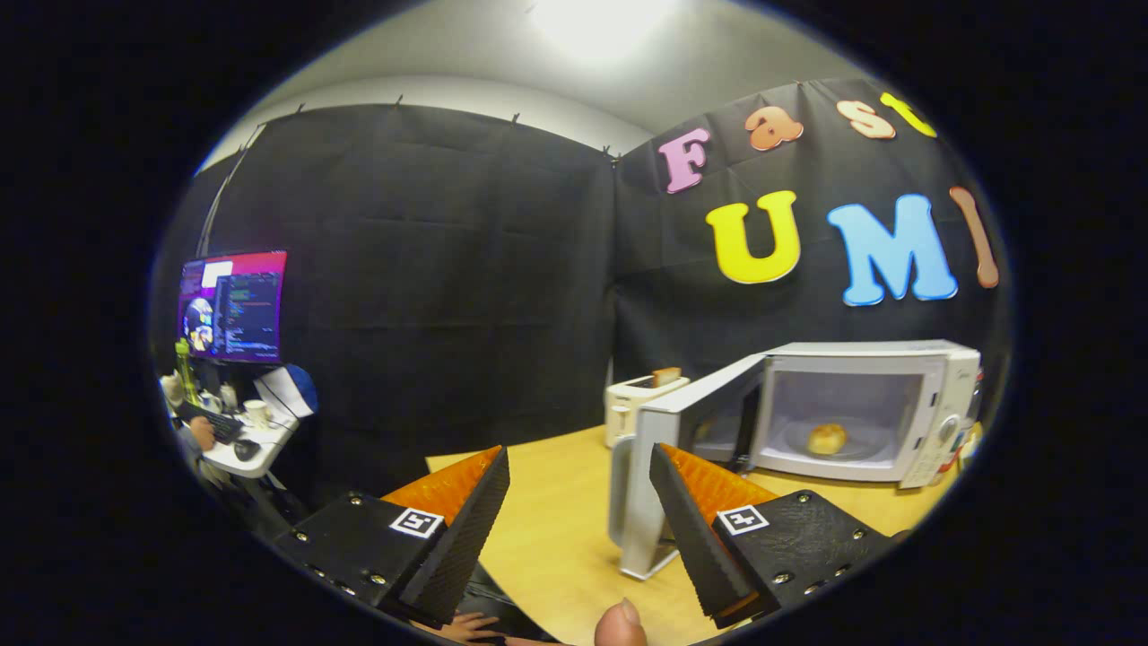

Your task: Open the microwave, put the food inside, and close the microwave door.

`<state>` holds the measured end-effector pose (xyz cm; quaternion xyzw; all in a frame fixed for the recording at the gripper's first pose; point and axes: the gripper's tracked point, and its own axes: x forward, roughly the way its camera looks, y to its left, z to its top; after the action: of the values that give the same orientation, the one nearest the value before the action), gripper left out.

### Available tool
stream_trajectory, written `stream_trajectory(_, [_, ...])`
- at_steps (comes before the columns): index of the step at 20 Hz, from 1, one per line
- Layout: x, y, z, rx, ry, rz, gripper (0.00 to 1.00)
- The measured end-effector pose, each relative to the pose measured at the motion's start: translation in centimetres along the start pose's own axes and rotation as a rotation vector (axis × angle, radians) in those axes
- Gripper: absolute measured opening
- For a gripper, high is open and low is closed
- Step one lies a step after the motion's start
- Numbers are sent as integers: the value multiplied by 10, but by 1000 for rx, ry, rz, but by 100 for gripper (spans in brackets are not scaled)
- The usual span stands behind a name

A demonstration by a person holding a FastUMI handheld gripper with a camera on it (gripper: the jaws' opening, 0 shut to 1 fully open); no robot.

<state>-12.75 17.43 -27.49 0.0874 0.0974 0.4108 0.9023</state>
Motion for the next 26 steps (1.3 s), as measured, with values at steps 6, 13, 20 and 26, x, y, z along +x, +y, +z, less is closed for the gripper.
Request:
stream_trajectory(6, [60, 23, -29, -27, 62, 47, 96])
stream_trajectory(13, [106, 3, -49, -107, 61, -94, 63])
stream_trajectory(20, [130, -40, -79, 6, 153, -250, 13])
stream_trajectory(26, [92, -73, -69, -11, 125, -318, 1])
